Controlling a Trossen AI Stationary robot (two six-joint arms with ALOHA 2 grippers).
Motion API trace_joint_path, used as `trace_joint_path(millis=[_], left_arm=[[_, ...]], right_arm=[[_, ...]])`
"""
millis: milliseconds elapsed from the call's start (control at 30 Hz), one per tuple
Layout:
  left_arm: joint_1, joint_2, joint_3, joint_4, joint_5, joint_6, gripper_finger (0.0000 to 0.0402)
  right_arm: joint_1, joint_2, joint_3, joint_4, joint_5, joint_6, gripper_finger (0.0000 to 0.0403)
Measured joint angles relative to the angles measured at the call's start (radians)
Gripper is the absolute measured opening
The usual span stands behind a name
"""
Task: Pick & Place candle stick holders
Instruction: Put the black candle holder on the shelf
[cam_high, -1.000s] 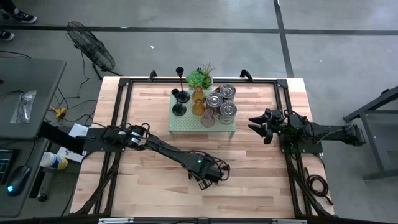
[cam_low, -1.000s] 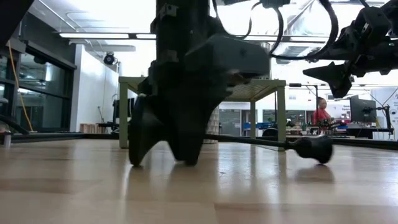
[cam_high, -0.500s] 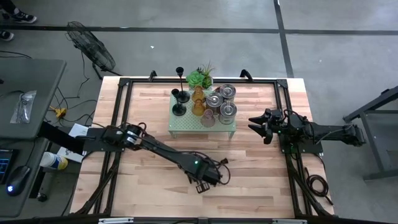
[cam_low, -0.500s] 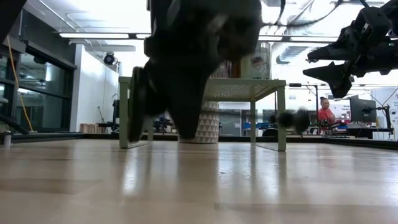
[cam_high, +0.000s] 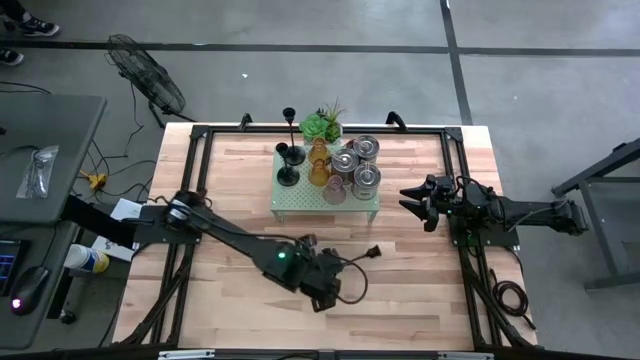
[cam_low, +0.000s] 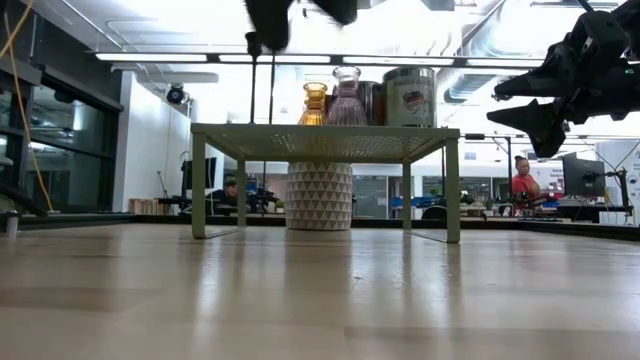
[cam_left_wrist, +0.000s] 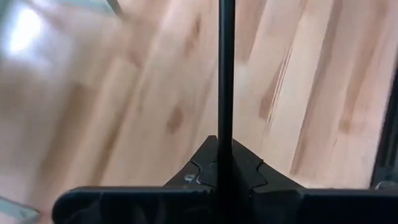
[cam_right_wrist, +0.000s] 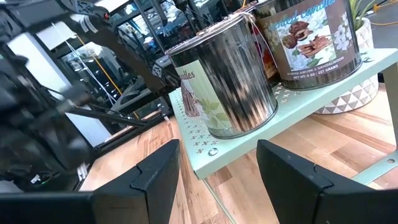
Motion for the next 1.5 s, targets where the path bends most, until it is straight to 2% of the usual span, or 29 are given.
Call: trace_joint_path(millis=[200, 333, 433, 667, 767, 1000, 1100, 1233, 1500], left_arm=[[-0.021, -0.104, 0.001, 0.010, -0.198, 0.025, 0.0001], [-0.006, -0.189, -0.064, 0.011, -0.226, 0.028, 0.0001], [0.013, -0.286, -0.213, 0.119, -0.219, 0.050, 0.0001], [0.018, -0.545, -0.666, 0.566, -0.245, 0.209, 0.0001], [0.015, -0.622, -0.816, 0.714, -0.259, 0.309, 0.0001], [0.012, -0.756, -1.107, 1.105, -0.361, 0.508, 0.0001], [0.013, -0.819, -1.204, 1.230, -0.366, 0.607, 0.0001], [0.030, -0.905, -1.306, 1.306, -0.353, 0.695, 0.0001], [0.171, -1.036, -1.505, 1.537, -0.116, 0.733, 0.0001]], right_arm=[[0.000, 0.000, 0.000, 0.000, 0.000, 0.000, 0.0206], [0.000, 0.000, 0.000, 0.000, 0.000, 0.000, 0.0206], [0.000, 0.001, 0.000, 0.000, 0.000, 0.000, 0.0206], [0.000, 0.002, 0.000, 0.000, 0.000, 0.000, 0.0206], [0.000, 0.002, 0.000, 0.000, 0.000, 0.000, 0.0206], [0.000, 0.004, 0.000, 0.000, 0.000, 0.000, 0.0206], [0.000, 0.006, 0.000, 0.000, 0.000, 0.000, 0.0206], [0.000, 0.010, 0.000, 0.000, 0.000, 0.000, 0.0206], [0.000, 0.022, 0.000, 0.000, 0.000, 0.000, 0.0206]])
